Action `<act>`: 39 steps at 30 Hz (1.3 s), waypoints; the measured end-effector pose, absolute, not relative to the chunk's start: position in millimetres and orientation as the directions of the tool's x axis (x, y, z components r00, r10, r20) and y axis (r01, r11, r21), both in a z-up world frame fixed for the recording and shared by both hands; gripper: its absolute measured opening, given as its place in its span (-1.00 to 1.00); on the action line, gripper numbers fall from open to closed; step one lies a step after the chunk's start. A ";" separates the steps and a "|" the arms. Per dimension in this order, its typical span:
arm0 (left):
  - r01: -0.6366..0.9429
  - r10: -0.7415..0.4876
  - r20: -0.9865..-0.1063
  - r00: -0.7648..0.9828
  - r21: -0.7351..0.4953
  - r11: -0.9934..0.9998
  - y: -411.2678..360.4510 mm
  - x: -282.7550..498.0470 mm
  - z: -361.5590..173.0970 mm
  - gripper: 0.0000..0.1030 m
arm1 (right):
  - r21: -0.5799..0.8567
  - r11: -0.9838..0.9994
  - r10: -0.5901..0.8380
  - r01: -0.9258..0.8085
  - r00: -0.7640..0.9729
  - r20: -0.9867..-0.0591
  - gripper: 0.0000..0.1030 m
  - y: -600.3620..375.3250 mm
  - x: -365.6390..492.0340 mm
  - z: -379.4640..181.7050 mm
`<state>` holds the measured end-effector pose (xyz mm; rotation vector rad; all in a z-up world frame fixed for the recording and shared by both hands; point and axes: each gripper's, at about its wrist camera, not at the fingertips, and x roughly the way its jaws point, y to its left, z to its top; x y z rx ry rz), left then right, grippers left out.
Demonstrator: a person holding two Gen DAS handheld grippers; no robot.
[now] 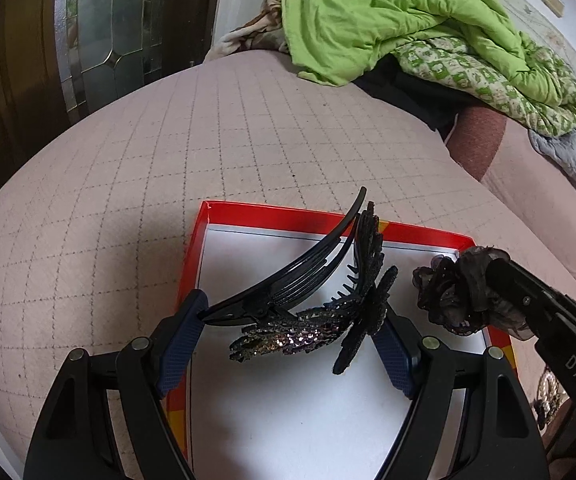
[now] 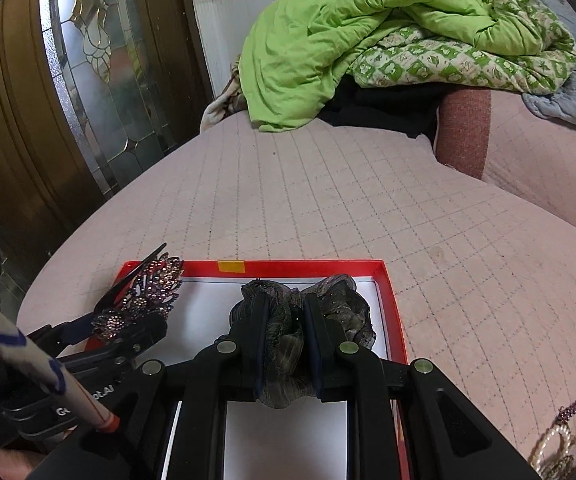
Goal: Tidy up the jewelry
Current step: 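Carry the claw clips and grey scrunchie over the red-rimmed tray with both grippers, then open both grippers to drop the clips and scrunchie into the tray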
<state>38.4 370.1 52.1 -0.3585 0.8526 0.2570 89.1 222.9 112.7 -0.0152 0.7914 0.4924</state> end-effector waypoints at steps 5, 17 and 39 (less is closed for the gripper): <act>-0.366 0.077 -0.781 0.620 -0.201 0.909 370.1 43.7 50.0 0.53 | 0.179 0.890 0.416 -0.419 0.588 -0.694 -0.63 220.7 96.0 105.6; -0.366 0.075 -0.786 0.613 -0.198 0.909 370.0 46.1 48.9 0.53 | 0.190 0.893 0.411 -0.407 0.569 -0.712 -0.61 222.3 105.6 93.7; -0.363 0.069 -0.765 0.640 -0.223 0.905 369.8 40.3 56.0 0.54 | 0.203 0.895 0.413 -0.397 0.566 -0.714 -0.28 213.1 101.2 99.4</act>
